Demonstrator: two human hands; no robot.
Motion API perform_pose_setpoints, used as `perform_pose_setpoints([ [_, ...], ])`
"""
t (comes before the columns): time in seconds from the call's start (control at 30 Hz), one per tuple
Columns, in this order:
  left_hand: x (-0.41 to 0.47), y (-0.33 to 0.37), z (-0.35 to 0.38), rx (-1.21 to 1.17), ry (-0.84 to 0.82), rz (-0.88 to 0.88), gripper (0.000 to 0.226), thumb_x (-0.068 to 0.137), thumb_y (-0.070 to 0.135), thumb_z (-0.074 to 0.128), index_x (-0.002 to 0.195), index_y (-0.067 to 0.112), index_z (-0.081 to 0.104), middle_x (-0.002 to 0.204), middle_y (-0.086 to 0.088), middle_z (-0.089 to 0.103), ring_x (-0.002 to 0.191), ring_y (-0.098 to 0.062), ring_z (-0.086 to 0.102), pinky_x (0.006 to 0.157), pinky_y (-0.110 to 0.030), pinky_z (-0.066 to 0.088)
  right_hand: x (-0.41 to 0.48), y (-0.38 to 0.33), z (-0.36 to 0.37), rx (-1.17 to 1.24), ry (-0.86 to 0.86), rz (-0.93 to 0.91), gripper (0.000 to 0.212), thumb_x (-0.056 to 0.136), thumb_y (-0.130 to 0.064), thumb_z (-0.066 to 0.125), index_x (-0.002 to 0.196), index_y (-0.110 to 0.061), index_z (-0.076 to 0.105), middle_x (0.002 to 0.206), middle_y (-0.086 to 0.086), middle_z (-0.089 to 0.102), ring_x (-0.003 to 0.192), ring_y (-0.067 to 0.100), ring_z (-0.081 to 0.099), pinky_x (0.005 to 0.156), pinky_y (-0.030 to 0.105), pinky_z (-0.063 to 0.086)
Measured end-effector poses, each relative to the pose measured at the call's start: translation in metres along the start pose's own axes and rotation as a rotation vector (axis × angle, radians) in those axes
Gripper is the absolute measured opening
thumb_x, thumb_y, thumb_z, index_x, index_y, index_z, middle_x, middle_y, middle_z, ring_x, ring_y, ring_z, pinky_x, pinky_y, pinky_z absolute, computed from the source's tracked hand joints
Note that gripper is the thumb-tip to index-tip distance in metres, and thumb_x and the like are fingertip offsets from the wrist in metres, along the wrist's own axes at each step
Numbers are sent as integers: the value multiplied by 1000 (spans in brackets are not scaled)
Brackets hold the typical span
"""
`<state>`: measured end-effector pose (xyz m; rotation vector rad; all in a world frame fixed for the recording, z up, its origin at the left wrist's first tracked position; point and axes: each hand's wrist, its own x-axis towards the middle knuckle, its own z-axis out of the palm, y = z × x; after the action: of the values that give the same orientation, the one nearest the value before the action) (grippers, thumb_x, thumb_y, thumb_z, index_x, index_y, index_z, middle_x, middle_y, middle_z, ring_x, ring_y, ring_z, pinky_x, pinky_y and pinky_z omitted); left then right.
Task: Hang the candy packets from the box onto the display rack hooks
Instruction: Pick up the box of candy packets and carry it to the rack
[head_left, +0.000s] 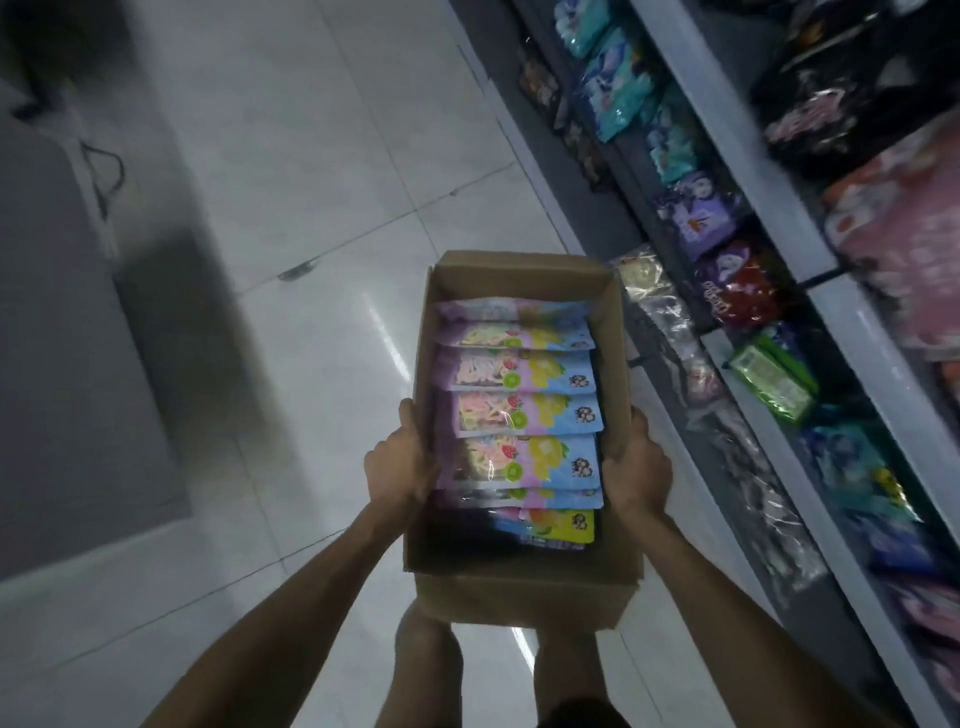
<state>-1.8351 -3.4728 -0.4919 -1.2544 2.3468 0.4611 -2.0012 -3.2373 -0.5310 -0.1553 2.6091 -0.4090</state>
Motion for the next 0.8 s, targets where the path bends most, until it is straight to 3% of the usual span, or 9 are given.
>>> perform_pose_setpoints([
  [0.17,-61,25,-63,83,28,222,52,101,48,58,135,16,34,94,4,66,65,-15,54,66,-27,46,-91,22,-68,83,79,149,63,92,-12,66,151,-15,44,106,22,72,94,46,69,76,49,55],
  [0.37,-127,48,-105,97,-13,424,51,98,54,59,124,16,36,86,2,58,66,-21,53,66,-33,42,-198,52,-108,198,161,359,52,95,-13,56,145,-17,43,106,19,71,93,45,66,70,44,48],
  [0.43,-148,52,-107,140,-5,511,55,97,57,60,126,16,38,88,0,64,65,-21,54,65,-33,45,-235,64,-112,238,200,420,54,95,-11,54,148,-17,42,106,18,72,92,45,67,68,41,43],
  [0.57,-198,63,-101,202,-48,668,55,98,52,62,129,14,38,89,-2,63,68,-26,56,66,-34,44,-307,97,-110,321,267,559,63,95,-11,57,154,-20,39,106,15,73,92,41,69,71,41,52],
  [0.7,-257,83,-80,306,-61,850,54,100,44,59,135,9,39,96,-12,68,78,-35,65,67,-37,39,-380,140,-97,417,321,724,52,99,-18,59,148,-21,43,108,9,74,94,37,71,80,45,59],
  [0.8,-300,98,-49,354,-78,986,50,101,43,60,134,10,41,91,-8,62,69,-26,56,64,-34,38,-443,178,-85,492,362,850,51,100,-17,59,148,-22,43,110,6,73,98,35,72,83,45,60],
])
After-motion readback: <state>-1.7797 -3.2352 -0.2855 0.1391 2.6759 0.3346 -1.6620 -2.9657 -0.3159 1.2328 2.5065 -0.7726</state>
